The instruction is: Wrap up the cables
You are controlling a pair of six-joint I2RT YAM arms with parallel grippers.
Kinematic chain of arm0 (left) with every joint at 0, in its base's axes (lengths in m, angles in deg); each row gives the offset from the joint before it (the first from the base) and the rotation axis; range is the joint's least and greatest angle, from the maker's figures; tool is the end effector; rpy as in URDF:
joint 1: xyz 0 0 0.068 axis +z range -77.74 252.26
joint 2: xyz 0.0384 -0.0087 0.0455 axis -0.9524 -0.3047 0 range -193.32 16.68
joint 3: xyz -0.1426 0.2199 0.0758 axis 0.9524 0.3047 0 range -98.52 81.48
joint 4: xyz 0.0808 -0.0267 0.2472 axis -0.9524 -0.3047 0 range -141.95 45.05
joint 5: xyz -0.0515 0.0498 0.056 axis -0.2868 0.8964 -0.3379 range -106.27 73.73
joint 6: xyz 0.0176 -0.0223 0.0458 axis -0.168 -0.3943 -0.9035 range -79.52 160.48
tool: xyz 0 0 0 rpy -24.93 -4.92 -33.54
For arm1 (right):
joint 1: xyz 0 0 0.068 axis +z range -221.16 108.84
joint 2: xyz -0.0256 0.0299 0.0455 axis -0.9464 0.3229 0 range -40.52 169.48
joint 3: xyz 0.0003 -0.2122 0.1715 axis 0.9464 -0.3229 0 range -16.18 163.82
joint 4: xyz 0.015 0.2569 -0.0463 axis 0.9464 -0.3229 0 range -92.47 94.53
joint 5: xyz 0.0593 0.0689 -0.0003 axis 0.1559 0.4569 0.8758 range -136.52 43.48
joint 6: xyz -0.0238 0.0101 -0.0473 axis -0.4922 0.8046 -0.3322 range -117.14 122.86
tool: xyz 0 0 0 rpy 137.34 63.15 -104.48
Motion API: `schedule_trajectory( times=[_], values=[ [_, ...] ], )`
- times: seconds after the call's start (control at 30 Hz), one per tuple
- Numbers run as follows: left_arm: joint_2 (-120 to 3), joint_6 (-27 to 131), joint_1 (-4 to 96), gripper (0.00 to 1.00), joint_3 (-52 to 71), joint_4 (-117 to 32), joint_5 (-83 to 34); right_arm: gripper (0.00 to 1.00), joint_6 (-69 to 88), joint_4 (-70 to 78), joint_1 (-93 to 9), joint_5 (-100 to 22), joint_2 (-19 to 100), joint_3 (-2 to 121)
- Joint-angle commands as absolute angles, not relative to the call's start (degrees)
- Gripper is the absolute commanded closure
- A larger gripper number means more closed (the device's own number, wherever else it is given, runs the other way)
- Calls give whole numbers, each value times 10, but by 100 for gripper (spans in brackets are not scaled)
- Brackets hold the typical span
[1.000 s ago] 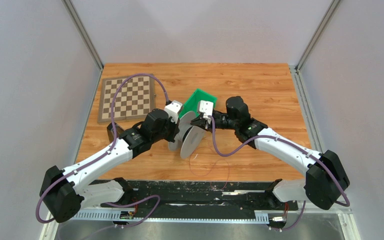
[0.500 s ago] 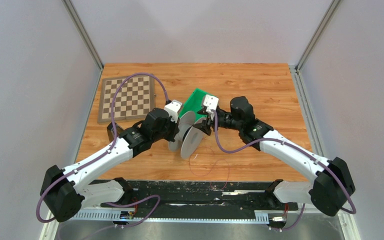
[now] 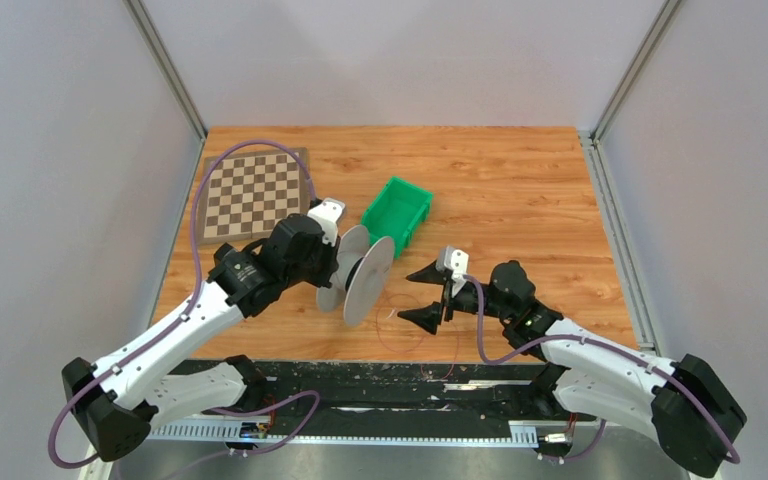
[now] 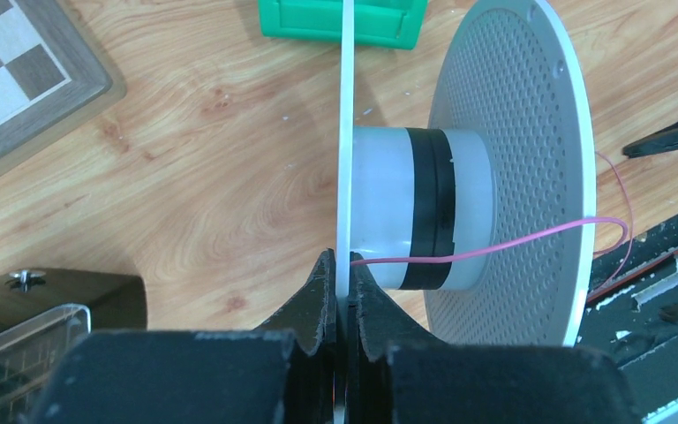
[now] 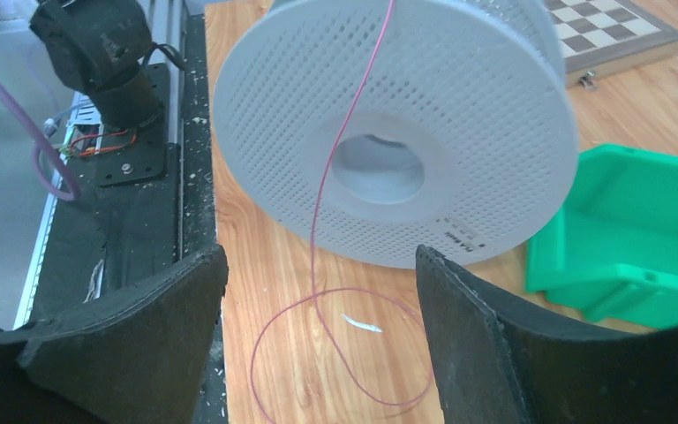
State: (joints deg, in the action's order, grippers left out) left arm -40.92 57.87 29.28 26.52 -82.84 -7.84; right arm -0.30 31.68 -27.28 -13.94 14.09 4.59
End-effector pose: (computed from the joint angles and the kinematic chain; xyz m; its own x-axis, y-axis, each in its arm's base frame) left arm 0.1565 -0.1386 0.3141 -0.6309 0.1838 -0.7537 0.4237 0.8955 -0.1362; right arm 0.1362 0.1575 0.2300 -0.0303 -0.0936 -0.9952 -0.9727 0.2319 0.0078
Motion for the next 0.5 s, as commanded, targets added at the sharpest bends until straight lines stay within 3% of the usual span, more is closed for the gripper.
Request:
schedule_trajectory(
  times=[0.0, 0.23, 0.37, 0.4, 0.43, 0.47],
  values=[
    [-367, 609, 295, 100, 228, -839, -63, 21, -37, 450, -252, -145, 183, 33],
    [-341, 621, 295, 100, 206, -857, -64, 21, -46, 581, -240, -124, 320, 17],
    [-340, 625, 296, 100, 192, -870, -72, 26, -26, 621, -237, -145, 387, 27],
    [-338, 625, 296, 100, 189, -877, -72, 31, -22, 633, -238, -157, 392, 24],
    [-336, 624, 296, 100, 186, -880, -71, 42, -21, 632, -238, -181, 393, 24],
    [-330, 622, 296, 100, 183, -887, -71, 61, -20, 619, -239, -217, 388, 24]
  ],
)
